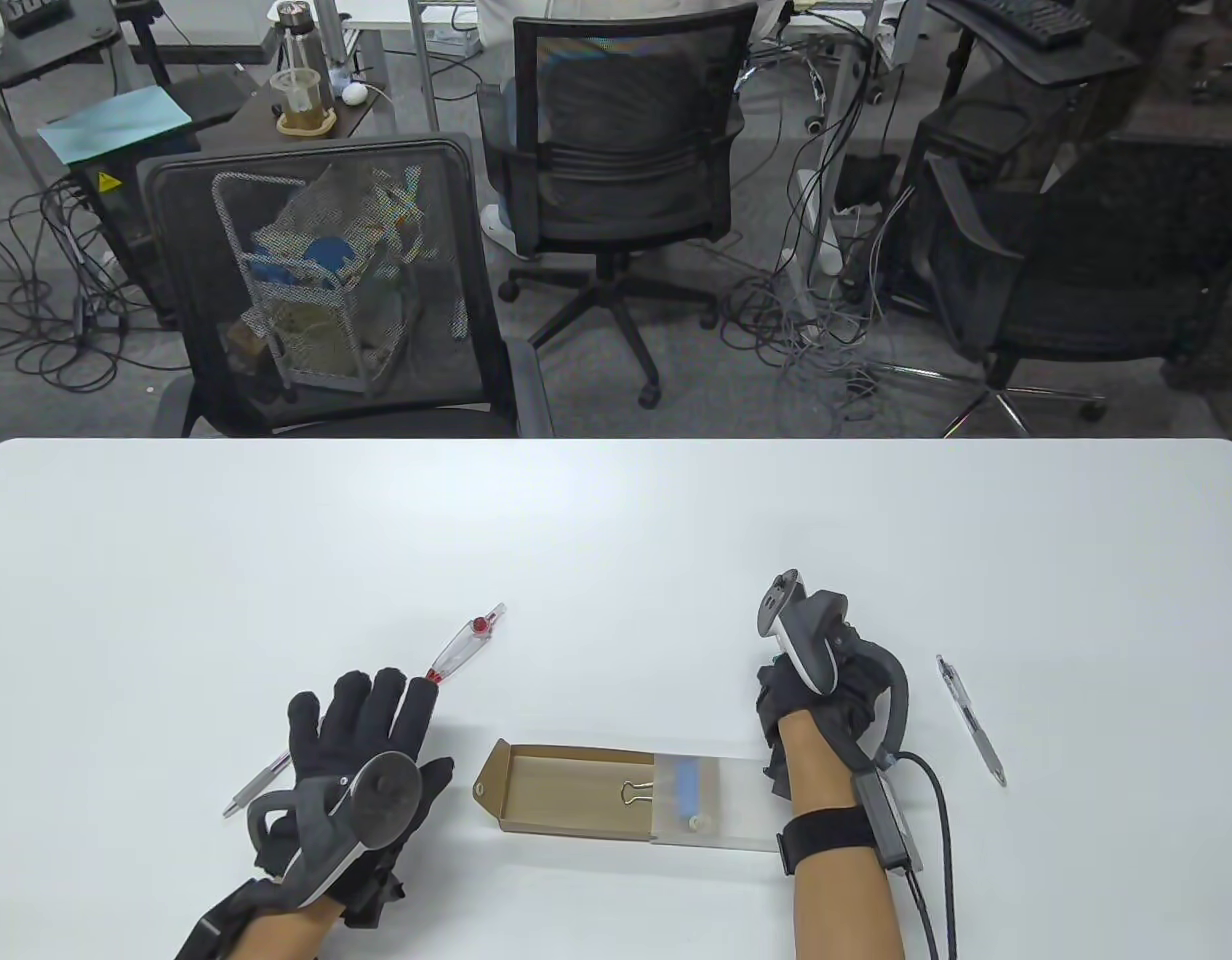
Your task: Pack snap-button pull-out pencil case
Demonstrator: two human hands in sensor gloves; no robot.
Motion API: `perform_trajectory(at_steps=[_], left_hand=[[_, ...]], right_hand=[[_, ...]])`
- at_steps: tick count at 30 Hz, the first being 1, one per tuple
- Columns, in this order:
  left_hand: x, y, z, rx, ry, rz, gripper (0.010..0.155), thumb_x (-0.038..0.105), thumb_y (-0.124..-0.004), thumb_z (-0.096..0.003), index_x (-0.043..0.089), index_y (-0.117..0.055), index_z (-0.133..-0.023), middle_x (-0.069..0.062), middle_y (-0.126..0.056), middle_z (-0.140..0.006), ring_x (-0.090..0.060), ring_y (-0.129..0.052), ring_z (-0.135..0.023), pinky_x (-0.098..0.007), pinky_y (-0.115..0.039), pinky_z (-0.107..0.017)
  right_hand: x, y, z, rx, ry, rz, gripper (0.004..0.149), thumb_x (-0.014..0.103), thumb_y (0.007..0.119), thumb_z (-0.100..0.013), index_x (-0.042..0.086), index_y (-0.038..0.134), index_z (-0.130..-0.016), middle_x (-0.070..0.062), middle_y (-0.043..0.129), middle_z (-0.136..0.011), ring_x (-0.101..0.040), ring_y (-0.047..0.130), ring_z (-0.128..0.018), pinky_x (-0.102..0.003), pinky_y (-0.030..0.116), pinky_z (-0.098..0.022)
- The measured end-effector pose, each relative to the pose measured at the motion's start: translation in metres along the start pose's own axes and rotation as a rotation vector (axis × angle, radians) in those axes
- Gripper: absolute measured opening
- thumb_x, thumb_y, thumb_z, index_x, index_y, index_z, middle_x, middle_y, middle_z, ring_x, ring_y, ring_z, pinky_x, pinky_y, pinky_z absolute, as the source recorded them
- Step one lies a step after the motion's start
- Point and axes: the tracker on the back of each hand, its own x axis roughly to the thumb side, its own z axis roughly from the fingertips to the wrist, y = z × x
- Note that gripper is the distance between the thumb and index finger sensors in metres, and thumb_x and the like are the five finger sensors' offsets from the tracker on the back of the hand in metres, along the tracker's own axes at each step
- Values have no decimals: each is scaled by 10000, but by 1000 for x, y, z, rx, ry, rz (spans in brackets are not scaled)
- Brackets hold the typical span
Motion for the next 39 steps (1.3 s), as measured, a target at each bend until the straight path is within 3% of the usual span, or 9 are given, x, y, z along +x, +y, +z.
perform_trajectory(at_steps=[2,13,19,25,28,33,36,39], left_hand=[[0,0,0,-4,2,2,812,614,-820,-339,470,-507,-1073,133,-514,-1199,-246,-477,-1198,-627,-262,-875],[0,-1,0,-9,-3,-3,817,619,-820,-331,471,-508,-1072,134,-523,-1196,-243,-491,-1195,-628,-272,-872],[-1,-2,0,-21,-4,9,818,622,-819,-330,472,-508,-1072,134,-525,-1195,-244,-495,-1193,-628,-274,-872],[-2,-2,0,-23,-6,11,818,623,-818,-330,472,-508,-1072,135,-526,-1195,-243,-497,-1193,-628,-274,-872],[-2,-2,0,-24,-4,7,819,624,-818,-330,473,-507,-1072,135,-524,-1196,-244,-495,-1193,-627,-274,-872],[-1,-1,0,-25,-2,-1,819,624,-817,-330,474,-506,-1072,134,-522,-1197,-243,-491,-1195,-628,-271,-872],[-2,-1,0,-20,2,-2,818,622,-819,-331,474,-506,-1072,135,-523,-1196,-244,-491,-1195,-627,-270,-873],[-2,-1,0,-17,10,-1,818,622,-819,-331,474,-506,-1072,133,-522,-1197,-245,-492,-1195,-628,-268,-873]], right_hand=[[0,2,-3,35,7,-24,777,581,885,-328,318,641,-1017,-6,751,-1081,-309,766,-967,-547,584,-762],[0,8,-6,0,15,-23,723,559,881,-322,330,690,-980,56,815,-1017,-263,819,-919,-524,616,-752],[-6,2,-2,-29,-71,-125,715,593,872,-309,342,719,-960,63,839,-993,-241,852,-889,-512,657,-730],[-12,-14,37,-129,-358,-297,720,603,858,-315,359,693,-972,77,809,-1011,-230,836,-898,-511,657,-725],[-12,-16,70,-170,-595,-331,718,610,850,-317,373,684,-975,91,791,-1021,-222,820,-910,-496,661,-728],[-10,-8,129,-267,-884,-253,718,606,844,-328,366,672,-982,85,780,-1028,-227,817,-911,-500,667,-718],[-8,5,159,-268,-1042,-163,715,607,844,-331,369,671,-982,88,779,-1030,-224,815,-915,-497,670,-719],[-4,20,176,-277,-1129,-100,710,602,843,-335,365,672,-982,87,774,-1034,-229,809,-921,-503,663,-723]])
